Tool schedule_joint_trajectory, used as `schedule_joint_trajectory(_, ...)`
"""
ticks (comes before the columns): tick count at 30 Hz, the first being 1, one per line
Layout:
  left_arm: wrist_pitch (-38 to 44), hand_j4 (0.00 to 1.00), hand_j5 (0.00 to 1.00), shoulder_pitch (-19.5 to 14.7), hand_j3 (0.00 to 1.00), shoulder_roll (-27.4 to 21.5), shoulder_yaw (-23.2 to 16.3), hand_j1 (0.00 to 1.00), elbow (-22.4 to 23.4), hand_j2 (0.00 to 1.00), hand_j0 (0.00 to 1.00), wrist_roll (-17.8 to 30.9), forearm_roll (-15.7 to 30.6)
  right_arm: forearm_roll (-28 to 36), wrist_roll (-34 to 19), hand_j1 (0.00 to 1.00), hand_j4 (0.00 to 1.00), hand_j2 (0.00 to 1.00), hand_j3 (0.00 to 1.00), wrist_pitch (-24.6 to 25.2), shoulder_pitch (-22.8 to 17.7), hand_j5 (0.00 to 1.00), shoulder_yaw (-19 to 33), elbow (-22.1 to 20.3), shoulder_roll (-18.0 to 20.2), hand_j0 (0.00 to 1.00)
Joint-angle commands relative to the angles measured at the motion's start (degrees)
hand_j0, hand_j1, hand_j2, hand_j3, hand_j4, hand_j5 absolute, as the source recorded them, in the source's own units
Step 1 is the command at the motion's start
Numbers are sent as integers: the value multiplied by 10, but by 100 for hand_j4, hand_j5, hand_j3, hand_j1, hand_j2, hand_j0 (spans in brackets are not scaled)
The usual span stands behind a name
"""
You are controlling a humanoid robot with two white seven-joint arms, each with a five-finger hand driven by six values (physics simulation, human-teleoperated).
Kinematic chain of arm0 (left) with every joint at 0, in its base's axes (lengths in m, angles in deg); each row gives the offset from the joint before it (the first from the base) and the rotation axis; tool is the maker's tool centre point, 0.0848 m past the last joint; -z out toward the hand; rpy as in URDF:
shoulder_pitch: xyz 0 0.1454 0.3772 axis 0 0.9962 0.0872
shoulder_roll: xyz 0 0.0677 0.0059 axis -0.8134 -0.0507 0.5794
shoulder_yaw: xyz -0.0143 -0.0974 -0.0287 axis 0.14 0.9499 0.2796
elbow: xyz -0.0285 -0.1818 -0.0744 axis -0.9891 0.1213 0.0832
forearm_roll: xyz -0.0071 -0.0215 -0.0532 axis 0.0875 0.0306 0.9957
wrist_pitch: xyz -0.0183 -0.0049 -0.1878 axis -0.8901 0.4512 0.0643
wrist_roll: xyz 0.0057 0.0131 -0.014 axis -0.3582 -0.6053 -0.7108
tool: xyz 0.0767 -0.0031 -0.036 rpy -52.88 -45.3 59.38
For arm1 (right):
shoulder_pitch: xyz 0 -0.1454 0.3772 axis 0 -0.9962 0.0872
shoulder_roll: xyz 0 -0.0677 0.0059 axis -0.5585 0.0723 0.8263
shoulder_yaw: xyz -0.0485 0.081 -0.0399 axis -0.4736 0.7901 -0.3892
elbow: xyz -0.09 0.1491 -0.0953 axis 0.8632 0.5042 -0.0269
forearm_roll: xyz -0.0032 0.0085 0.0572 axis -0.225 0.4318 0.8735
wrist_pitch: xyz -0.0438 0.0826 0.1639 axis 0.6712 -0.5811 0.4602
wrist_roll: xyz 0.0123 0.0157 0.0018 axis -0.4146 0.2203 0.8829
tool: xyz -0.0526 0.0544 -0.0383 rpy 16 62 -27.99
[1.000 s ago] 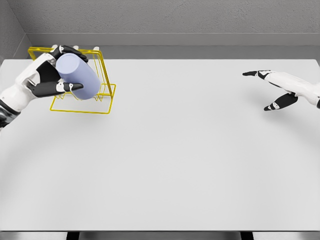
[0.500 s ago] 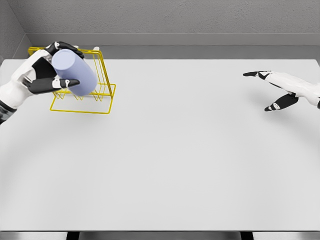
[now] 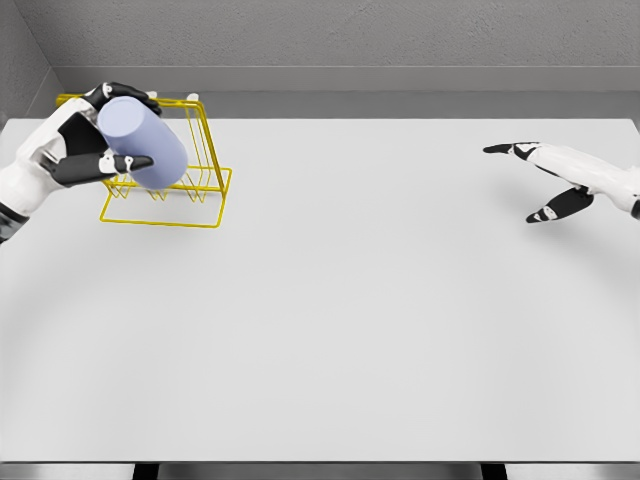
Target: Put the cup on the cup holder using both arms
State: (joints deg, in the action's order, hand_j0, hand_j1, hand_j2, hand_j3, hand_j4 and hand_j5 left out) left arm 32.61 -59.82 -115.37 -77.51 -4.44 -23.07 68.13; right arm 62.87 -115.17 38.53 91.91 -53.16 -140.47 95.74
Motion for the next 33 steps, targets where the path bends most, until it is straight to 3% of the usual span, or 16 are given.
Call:
schedule_joint_trajectory(1, 0, 48, 48, 0, 48, 0, 1, 48, 5, 48, 48, -1, 3, 4, -1, 100, 100, 100, 100, 1, 0, 100, 0, 0, -1, 100)
schedule_joint_trajectory(26, -2, 47, 47, -15, 47, 26, -3, 47, 9, 47, 47, -1, -4, 4, -1, 100, 100, 100, 100, 1, 0, 100, 1, 0, 2, 100)
schedule_joint_trajectory(29, -4, 71, 71, -15, 71, 24, -3, 71, 8, 71, 71, -1, -5, 4, -1, 100, 100, 100, 100, 1, 0, 100, 1, 0, 2, 100)
schedule_joint_trajectory(33, -4, 83, 83, -14, 83, 20, -1, 83, 8, 83, 83, -1, -5, 4, -1, 100, 100, 100, 100, 1, 0, 100, 1, 0, 0, 100)
